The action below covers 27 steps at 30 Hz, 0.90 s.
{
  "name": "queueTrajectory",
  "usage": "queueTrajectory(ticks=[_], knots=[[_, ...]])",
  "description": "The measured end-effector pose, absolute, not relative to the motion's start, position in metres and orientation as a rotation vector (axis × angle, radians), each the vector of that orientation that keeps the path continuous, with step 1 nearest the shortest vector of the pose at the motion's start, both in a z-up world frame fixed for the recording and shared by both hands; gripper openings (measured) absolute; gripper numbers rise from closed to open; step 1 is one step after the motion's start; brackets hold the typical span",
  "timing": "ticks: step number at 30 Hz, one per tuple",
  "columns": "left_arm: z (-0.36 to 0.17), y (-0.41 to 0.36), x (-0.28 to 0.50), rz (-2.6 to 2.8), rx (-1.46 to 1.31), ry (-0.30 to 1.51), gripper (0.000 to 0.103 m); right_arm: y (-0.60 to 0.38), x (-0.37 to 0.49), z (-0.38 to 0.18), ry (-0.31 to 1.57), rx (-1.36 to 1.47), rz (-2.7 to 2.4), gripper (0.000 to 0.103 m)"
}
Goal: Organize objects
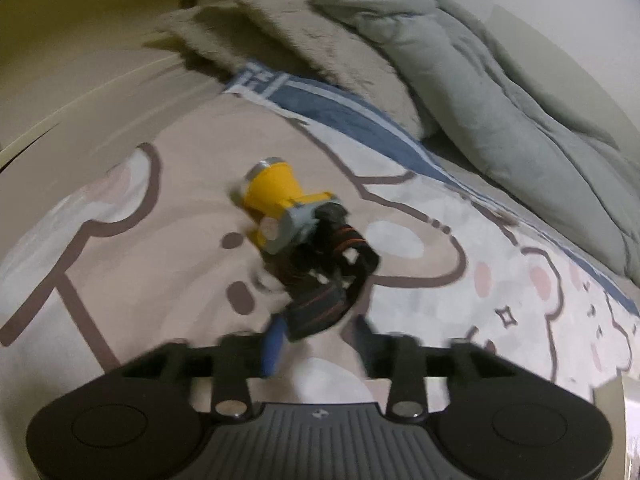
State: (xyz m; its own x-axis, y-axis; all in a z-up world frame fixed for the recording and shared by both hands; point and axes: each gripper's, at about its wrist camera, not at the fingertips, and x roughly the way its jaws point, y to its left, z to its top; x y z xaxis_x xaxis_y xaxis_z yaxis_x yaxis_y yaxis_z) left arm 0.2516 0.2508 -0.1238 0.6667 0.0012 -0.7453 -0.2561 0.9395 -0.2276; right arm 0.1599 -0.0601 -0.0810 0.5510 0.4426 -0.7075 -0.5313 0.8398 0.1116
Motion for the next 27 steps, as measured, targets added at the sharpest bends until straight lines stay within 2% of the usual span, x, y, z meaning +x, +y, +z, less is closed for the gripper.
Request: queueTrajectory(ticks=[7,13,15,16,17,24,26,27], knots=[[-0.143,0.259,0.269,0.157,-0.410,0.855,0.050,-0.072,0.151,-0.083,0.928,0.067,0.638,0.005],[-0.151,0.257,0.280,0.172,-0.429,0.798,0.050,-0.080,0.151,-0.106,1.145,0.289,0.756,0.006],[-0.154,0.255,0.284,0.162,-0.416,0.817,0.036,-0.082,0.153,-0.113,1.166,0.273,0.756,0.006],[-0.155,0.255,0.284,0.162,-0.408,0.826,0.012,-0.084,0.155,-0.114,1.164,0.266,0.742,0.006],[-0.157,0.255,0.285,0.165,-0.409,0.840,0.005,-0.087,0.158,-0.115,1.165,0.262,0.722,0.006],[-0.146,0.254,0.273,0.152,-0.373,0.832,0.002,-0.099,0.167,-0.123,1.185,0.198,0.590,0.010],[-0.143,0.250,0.265,0.134,-0.355,0.847,0.002,-0.102,0.167,-0.123,1.183,0.183,0.576,0.013],[-0.141,0.248,0.260,0.120,-0.341,0.858,0.002,-0.104,0.167,-0.122,1.178,0.174,0.566,0.019]])
